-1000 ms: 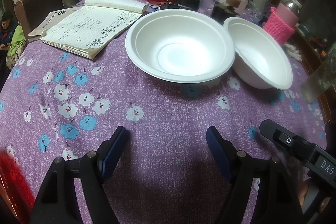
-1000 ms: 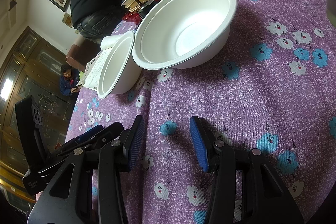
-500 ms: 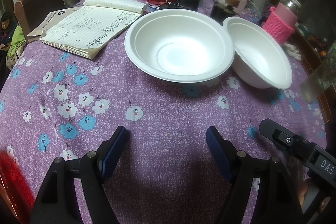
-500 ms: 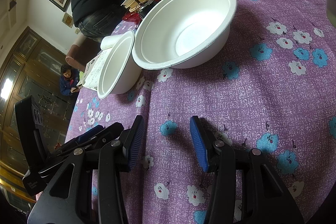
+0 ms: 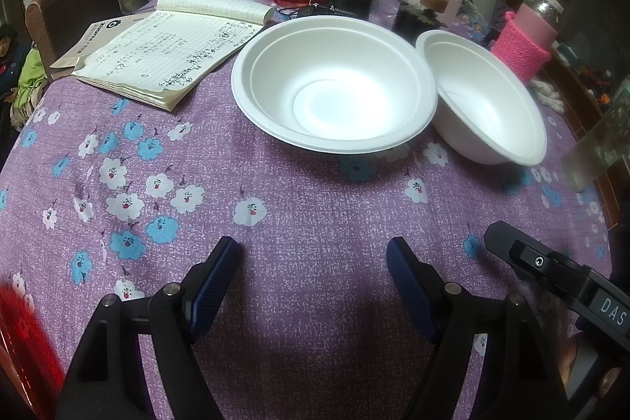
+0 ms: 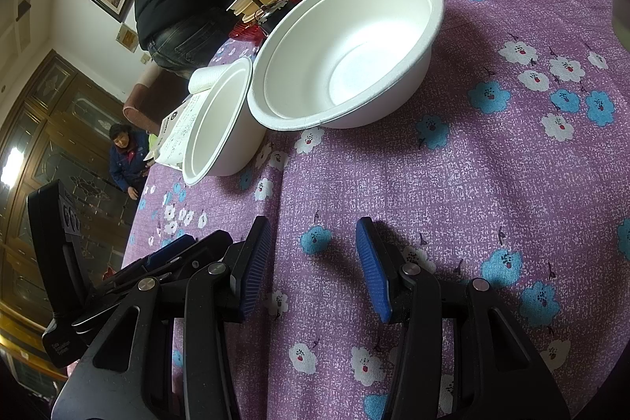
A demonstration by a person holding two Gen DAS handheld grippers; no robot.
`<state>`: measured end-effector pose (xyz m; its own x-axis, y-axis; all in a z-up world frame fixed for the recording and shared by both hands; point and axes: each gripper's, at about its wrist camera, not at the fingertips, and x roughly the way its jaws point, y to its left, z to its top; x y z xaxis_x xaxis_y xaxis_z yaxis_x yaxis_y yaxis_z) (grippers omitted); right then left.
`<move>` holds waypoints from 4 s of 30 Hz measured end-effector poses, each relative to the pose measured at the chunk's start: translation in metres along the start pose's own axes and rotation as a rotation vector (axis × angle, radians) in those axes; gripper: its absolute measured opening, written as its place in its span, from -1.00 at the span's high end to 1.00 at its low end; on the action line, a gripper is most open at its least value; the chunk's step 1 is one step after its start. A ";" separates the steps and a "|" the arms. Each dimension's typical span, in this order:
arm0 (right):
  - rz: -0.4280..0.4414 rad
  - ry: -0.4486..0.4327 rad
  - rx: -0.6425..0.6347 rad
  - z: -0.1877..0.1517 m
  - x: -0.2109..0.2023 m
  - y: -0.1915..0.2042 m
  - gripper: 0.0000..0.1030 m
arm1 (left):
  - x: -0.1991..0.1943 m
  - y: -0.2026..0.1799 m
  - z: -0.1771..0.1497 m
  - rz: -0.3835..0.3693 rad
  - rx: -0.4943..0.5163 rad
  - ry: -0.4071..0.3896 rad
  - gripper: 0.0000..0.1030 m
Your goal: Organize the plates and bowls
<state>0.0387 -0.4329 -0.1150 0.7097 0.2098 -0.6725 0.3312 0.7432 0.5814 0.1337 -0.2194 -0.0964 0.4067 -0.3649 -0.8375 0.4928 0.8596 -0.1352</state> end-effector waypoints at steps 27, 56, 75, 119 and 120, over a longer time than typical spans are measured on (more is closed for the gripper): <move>-0.032 -0.034 0.000 0.002 -0.003 0.002 0.12 | 0.001 0.010 0.004 0.046 -0.035 -0.017 -0.51; -0.116 -0.017 0.162 0.056 0.047 0.055 -0.02 | 0.005 0.050 0.060 0.267 -0.236 -0.108 -0.51; -0.101 -0.052 0.225 0.061 0.078 0.054 -0.05 | 0.004 0.051 0.059 0.150 -0.257 -0.192 -0.52; 0.013 0.029 0.144 0.058 0.094 0.054 0.78 | 0.030 0.047 0.057 0.005 -0.215 -0.080 0.12; 0.016 0.032 0.146 0.057 0.094 0.054 0.78 | 0.030 0.046 0.057 0.008 -0.207 -0.084 0.31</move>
<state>0.1591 -0.4094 -0.1203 0.6959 0.2429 -0.6758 0.4088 0.6398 0.6508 0.2123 -0.2107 -0.0972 0.4769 -0.3788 -0.7932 0.3243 0.9145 -0.2418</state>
